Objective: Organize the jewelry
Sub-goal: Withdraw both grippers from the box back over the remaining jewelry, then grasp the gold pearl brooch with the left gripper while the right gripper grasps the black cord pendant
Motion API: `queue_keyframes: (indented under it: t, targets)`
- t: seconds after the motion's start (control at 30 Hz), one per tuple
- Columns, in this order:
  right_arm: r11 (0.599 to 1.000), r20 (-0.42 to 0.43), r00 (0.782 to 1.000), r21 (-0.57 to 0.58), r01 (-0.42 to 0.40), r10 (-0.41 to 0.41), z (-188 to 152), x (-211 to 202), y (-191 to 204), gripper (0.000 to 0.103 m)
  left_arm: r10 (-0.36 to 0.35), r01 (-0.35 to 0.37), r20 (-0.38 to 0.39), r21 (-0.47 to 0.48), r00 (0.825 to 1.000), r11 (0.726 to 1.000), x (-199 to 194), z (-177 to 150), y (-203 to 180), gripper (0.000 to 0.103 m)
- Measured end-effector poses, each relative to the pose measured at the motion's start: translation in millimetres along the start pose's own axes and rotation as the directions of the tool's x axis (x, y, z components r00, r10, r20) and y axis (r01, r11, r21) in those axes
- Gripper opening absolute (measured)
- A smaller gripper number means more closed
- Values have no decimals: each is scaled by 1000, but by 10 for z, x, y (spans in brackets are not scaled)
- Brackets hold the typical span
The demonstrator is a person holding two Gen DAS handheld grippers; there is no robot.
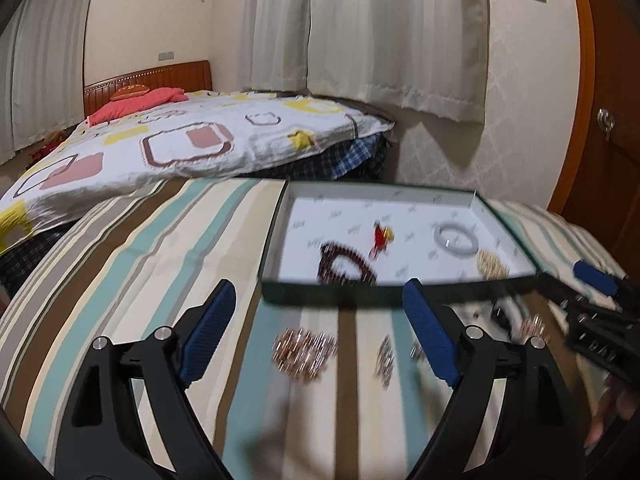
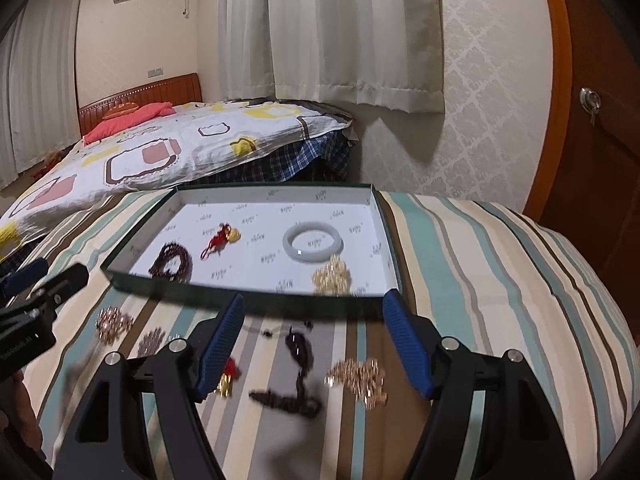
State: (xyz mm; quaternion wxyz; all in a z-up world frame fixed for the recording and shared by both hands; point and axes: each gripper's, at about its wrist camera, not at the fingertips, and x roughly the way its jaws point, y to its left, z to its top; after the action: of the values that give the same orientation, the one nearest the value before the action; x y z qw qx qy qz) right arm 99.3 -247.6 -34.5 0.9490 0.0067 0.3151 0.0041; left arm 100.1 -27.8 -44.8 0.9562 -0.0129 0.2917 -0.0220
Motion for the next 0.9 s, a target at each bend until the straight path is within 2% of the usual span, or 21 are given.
queue_keyframes:
  t: [0.23,0.4,0.7,0.8,0.9]
  targets:
    - [1000,-25,1000,15,0,1,-263,-113,-16,70,27,-26,-70,2,997,1000,-11,-294,137,83]
    - [1000,-57,998,20,-2,3,-390,-93,-15,70,30,-31,-113,-3,993,1000,70,-314,155,83]
    - [999,-73,997,30,-13,15,-438,-53,-29,70,24,-32,-264,-24,964,999,465,-284,202,83]
    - [999,-82,996,39,-20,23,-431,-31,-50,70,13,-26,-297,-40,955,999,574,-272,225,79]
    - [999,-91,995,44,-23,27,-420,-8,-61,70,0,-16,-313,-48,950,999,630,-270,244,67]
